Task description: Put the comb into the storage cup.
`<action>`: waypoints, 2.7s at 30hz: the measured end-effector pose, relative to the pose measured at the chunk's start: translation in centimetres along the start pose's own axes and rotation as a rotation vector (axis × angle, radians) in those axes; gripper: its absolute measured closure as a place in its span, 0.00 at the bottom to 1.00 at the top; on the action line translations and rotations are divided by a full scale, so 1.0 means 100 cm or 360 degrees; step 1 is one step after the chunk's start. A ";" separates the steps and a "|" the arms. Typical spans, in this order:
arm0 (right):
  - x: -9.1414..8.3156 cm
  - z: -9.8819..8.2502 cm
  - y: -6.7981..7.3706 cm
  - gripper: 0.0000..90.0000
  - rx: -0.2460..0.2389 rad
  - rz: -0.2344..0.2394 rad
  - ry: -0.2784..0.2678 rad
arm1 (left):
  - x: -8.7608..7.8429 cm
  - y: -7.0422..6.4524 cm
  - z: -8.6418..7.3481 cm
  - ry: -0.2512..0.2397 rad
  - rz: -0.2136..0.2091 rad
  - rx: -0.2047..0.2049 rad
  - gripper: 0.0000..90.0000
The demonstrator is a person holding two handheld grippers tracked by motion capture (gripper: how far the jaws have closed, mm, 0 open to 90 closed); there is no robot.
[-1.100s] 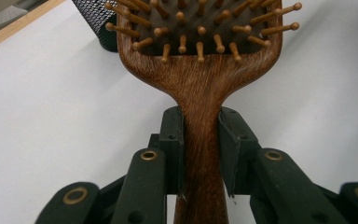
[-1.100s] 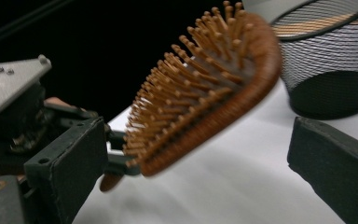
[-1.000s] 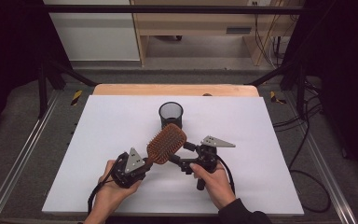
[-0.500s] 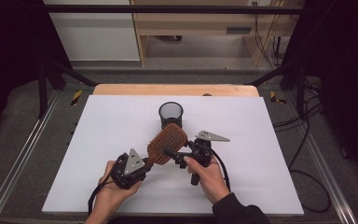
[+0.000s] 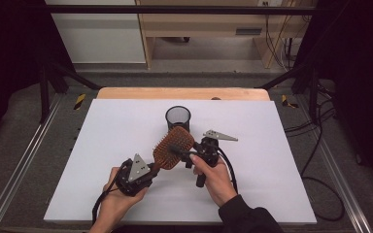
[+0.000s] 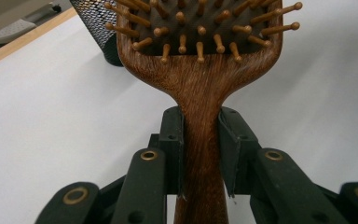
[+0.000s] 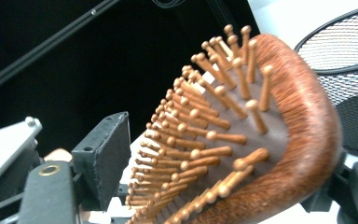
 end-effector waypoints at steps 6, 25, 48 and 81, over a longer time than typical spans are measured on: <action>0.004 0.006 0.006 0.31 0.0013 0.0018 -0.0038 | -0.002 0.005 0.001 -0.0032 0.0022 -0.0018 0.81; 0.015 0.033 0.036 0.46 -0.0025 0.0045 -0.0128 | -0.018 0.014 0.012 -0.0192 0.0105 -0.0103 0.81; 0.025 0.035 0.044 0.58 -0.0025 0.0060 -0.0143 | -0.012 0.015 0.007 -0.0242 0.0107 -0.0244 0.81; 0.028 0.048 0.045 0.59 -0.0063 -0.0014 -0.0148 | -0.011 0.019 0.005 -0.0381 0.0098 -0.0387 0.69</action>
Point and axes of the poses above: each handheld gripper's, and its own axes: x roughly forward along the jaws, z roughly out of its top, y roughly to its left, the point moved 5 cm from there along x, roughly forward along the jaws, and after that the axes turned 4 degrees about -y, right-handed, at the moved point
